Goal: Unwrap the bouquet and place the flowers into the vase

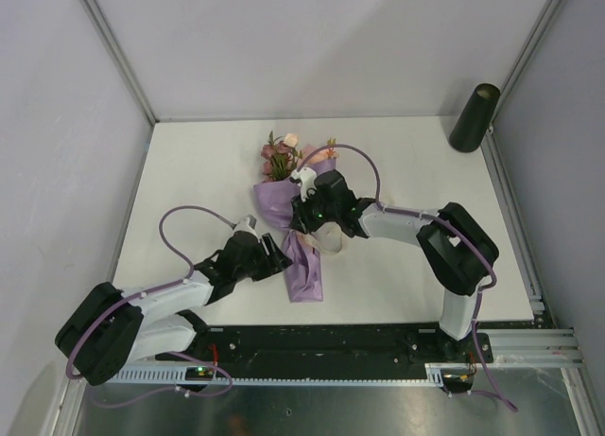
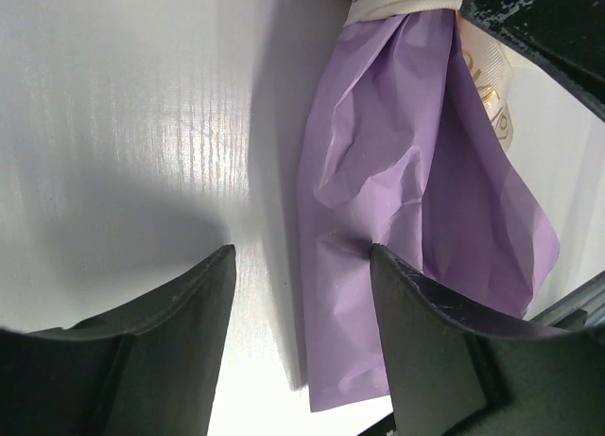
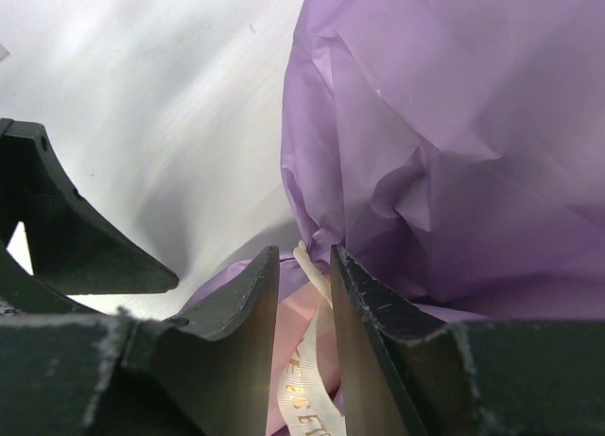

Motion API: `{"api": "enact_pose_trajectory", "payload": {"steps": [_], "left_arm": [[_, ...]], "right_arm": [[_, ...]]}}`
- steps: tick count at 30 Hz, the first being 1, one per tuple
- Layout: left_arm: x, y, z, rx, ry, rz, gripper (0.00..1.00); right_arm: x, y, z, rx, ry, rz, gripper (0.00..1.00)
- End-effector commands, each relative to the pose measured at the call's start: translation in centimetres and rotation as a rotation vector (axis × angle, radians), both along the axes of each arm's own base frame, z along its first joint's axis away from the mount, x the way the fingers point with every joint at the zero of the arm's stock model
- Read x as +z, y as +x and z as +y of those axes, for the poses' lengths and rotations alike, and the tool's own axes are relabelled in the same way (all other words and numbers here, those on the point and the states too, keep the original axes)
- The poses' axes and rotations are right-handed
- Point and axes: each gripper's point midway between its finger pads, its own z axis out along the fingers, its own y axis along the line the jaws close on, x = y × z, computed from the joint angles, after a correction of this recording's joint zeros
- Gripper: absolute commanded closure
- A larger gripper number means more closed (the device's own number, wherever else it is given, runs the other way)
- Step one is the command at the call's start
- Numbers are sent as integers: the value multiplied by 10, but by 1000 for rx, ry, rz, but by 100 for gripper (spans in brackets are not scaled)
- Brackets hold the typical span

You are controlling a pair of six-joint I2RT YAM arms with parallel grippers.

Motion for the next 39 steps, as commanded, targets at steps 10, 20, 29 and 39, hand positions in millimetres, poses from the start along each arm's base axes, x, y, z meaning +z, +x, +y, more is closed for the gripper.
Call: {"api": "enact_pose_trajectory", "payload": {"steps": [10,20,29,39], "left_arm": [[3,1,-3,-9,5,-5,36],[-1,-1,0,2,13,4,36],[5,0,-1,-6,-1,-19,28],[4,-2,2,-6,6,-25,24]], "right_arm": [[-21,5,-9,39,-96,-13,68],[23,-1,6,43,5,-54,100],[70,7,7,-122,169,-16,100],[107,13,0,-203,288,-6,100]]}}
